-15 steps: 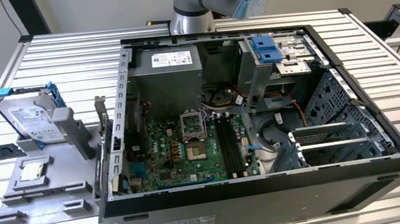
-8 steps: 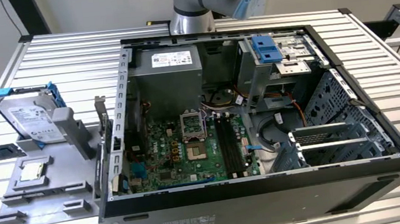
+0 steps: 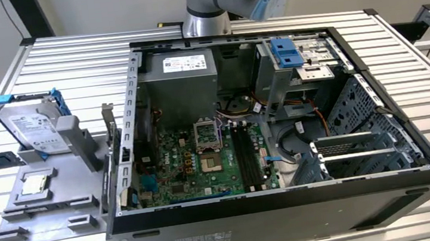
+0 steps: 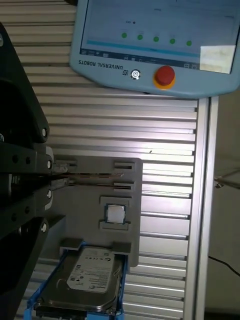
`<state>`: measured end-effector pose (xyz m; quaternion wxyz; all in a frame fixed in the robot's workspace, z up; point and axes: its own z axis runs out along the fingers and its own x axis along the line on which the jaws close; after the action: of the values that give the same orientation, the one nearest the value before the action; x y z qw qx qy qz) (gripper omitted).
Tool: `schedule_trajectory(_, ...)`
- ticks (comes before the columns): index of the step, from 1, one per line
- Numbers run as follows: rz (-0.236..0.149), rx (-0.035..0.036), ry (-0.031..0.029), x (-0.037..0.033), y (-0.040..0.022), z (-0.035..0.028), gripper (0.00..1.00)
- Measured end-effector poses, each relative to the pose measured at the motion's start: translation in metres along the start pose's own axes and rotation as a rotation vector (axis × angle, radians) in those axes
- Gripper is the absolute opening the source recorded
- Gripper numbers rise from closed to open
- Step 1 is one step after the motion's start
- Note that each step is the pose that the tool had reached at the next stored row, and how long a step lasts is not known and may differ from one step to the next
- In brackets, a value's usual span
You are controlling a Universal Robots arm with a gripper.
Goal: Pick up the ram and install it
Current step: 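Pick up the ram and move it above insertion slot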
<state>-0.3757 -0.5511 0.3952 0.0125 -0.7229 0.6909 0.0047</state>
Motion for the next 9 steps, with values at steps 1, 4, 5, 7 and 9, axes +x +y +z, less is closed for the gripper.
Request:
schedule_trajectory(1,0.000,0.0001,-0.0001,0.0000,-0.0028,0.0001,0.00)
schedule_trajectory(4,0.000,0.0000,0.0000,0.0004,-0.0146,0.0002,0.00)
schedule_trajectory(5,0.000,-0.0001,0.0002,0.0005,-0.0185,0.0001,0.00)
schedule_trajectory(7,0.000,-0.0001,0.0002,0.0007,-0.0258,0.0002,0.00)
schedule_trajectory(9,0.000,-0.0004,0.0001,0.0011,-0.0348,0.0004,0.00)
